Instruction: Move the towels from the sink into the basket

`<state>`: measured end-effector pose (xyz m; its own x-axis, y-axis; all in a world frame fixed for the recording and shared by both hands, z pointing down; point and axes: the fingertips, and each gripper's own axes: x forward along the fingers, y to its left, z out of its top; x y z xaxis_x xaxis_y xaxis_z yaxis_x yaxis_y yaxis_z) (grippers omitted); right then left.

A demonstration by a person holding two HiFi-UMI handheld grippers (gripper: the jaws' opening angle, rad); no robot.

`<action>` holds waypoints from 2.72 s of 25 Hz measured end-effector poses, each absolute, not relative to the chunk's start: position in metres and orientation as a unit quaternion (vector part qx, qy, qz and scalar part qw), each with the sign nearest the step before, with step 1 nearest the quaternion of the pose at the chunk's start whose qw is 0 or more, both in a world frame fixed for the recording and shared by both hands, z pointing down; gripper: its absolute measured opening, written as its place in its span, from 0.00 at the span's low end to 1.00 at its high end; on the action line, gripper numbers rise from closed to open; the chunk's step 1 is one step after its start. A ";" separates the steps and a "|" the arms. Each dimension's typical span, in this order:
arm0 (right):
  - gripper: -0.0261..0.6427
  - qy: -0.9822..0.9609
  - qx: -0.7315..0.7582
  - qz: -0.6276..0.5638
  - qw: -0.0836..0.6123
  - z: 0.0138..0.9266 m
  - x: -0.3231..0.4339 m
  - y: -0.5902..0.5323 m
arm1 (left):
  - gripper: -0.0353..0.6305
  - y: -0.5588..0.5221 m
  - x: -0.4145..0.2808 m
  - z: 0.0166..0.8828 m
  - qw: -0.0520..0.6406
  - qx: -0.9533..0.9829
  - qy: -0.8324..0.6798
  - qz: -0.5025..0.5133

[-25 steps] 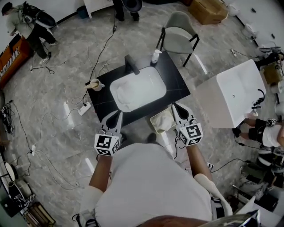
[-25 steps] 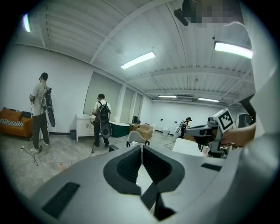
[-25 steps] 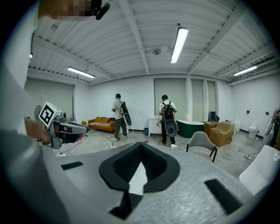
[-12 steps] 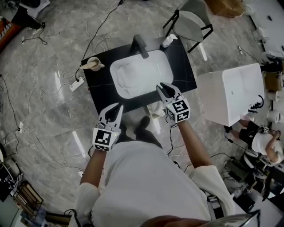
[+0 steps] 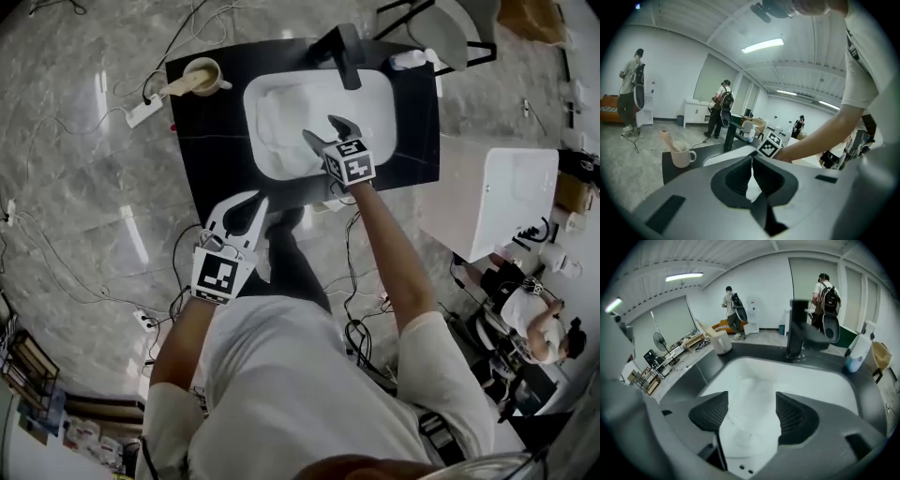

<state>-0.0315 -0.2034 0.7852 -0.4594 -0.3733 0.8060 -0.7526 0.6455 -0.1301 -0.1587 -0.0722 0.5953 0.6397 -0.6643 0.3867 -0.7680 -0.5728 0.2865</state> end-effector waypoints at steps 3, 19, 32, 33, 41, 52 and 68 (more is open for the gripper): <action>0.62 -0.797 0.333 0.266 0.428 0.849 -0.045 -0.224 | 0.07 -0.083 -0.165 0.619 0.225 0.878 -0.405 0.116; 0.46 -0.722 0.355 0.312 0.504 0.979 -0.040 -0.246 | 0.07 -0.079 -0.200 0.680 0.295 0.854 -0.408 0.134; 0.19 -0.771 0.342 0.307 0.441 0.864 -0.028 -0.229 | 0.07 -0.075 -0.194 0.622 0.257 0.862 -0.415 0.138; 0.19 -0.775 0.344 0.302 0.435 0.848 -0.025 -0.227 | 0.07 -0.075 -0.193 0.615 0.245 0.865 -0.417 0.135; 0.20 -0.807 0.388 0.276 0.348 0.713 0.015 -0.182 | 0.07 -0.052 -0.161 0.548 0.200 0.879 -0.419 0.107; 0.20 -0.841 0.454 0.187 0.228 0.508 0.097 -0.119 | 0.07 -0.019 -0.116 0.468 0.174 0.893 -0.406 0.092; 0.20 -0.800 0.584 0.067 0.117 0.311 0.243 0.031 | 0.07 -0.005 -0.045 0.403 0.135 0.920 -0.360 0.070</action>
<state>0.2434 0.0314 0.3109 -0.2905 -0.9189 0.2669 -0.9506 0.3090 0.0291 -0.0453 -0.0052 0.4026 0.7304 -0.6445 0.2260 -0.6823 -0.7035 0.1989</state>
